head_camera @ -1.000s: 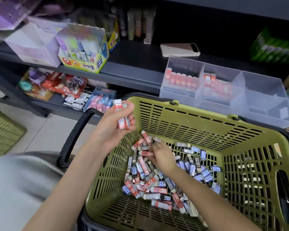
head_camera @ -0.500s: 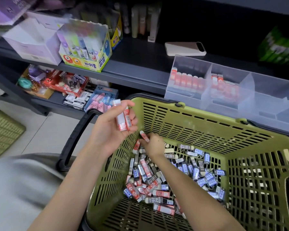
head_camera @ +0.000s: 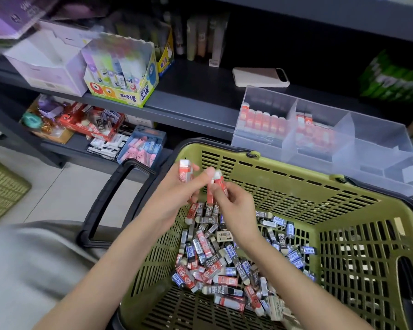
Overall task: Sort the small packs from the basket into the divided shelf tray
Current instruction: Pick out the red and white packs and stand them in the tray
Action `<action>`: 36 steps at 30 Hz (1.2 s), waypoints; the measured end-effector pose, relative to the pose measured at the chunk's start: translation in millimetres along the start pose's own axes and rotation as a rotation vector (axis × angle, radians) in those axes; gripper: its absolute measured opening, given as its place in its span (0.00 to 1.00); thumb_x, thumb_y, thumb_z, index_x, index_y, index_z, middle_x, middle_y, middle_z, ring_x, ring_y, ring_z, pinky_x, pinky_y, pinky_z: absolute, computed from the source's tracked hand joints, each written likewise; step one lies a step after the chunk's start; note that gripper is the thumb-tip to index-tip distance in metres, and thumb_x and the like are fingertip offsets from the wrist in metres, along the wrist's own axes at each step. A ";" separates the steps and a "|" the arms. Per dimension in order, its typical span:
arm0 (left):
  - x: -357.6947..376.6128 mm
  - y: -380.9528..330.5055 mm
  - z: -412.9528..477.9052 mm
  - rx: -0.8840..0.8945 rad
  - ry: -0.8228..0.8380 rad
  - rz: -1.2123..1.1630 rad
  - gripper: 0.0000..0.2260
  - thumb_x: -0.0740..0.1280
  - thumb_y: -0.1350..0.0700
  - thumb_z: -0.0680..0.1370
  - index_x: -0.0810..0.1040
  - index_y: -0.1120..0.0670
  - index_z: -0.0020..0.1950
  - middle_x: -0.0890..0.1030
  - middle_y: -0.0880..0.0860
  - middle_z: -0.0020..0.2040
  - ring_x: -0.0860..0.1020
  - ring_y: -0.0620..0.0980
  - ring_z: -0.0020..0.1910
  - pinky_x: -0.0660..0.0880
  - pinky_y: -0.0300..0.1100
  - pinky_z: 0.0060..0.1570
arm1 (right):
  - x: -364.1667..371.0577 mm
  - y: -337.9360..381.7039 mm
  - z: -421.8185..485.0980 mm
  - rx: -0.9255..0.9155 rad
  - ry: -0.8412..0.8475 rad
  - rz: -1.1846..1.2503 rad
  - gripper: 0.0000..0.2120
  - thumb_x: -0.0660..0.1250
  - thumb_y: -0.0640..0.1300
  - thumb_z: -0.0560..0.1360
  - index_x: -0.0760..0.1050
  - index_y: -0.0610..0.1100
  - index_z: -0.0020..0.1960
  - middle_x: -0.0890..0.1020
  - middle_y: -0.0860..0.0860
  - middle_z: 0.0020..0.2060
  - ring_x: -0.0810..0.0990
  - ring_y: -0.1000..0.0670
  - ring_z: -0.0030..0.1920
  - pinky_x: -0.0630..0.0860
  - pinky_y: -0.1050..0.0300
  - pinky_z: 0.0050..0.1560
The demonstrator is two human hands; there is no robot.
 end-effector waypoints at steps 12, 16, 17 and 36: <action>1.6 5.9 1.2 -0.001 -0.100 -0.068 0.12 0.70 0.65 0.71 0.75 0.49 0.36 0.77 0.48 0.32 0.78 0.47 0.38 0.74 0.38 0.35 | 0.6 -13.1 -0.9 0.048 0.042 0.200 0.10 0.61 0.32 0.76 0.80 0.41 0.49 0.83 0.49 0.39 0.80 0.53 0.38 0.76 0.63 0.38; 3.5 5.0 0.6 -0.072 -0.023 -0.314 0.08 0.69 0.69 0.70 0.75 0.58 0.42 0.78 0.54 0.32 0.81 0.53 0.35 0.81 0.46 0.39 | 41.9 -62.9 19.1 -0.011 0.311 -0.508 0.07 0.65 0.37 0.75 0.78 0.39 0.52 0.80 0.49 0.42 0.78 0.50 0.39 0.72 0.59 0.39; 3.6 3.9 -0.2 -0.084 0.007 -0.375 0.09 0.70 0.69 0.68 0.75 0.58 0.43 0.78 0.54 0.31 0.81 0.52 0.32 0.81 0.49 0.40 | 51.7 -75.4 20.9 -0.023 0.384 -0.612 0.09 0.66 0.38 0.74 0.77 0.38 0.54 0.81 0.46 0.46 0.79 0.47 0.44 0.72 0.58 0.42; 5.3 2.6 0.4 -0.126 0.057 -0.318 0.15 0.77 0.58 0.60 0.76 0.54 0.43 0.78 0.49 0.30 0.77 0.45 0.28 0.77 0.39 0.30 | 39.2 -118.9 -44.4 0.257 0.614 -0.951 0.19 0.69 0.54 0.72 0.66 0.44 0.32 0.69 0.52 0.27 0.70 0.52 0.30 0.65 0.61 0.27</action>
Point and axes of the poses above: each hand's wrist, its own z-axis towards the middle knuckle, its own x-axis out of the palm, y = z × x, the point moved 6 cm from there along z, towards the middle knuckle
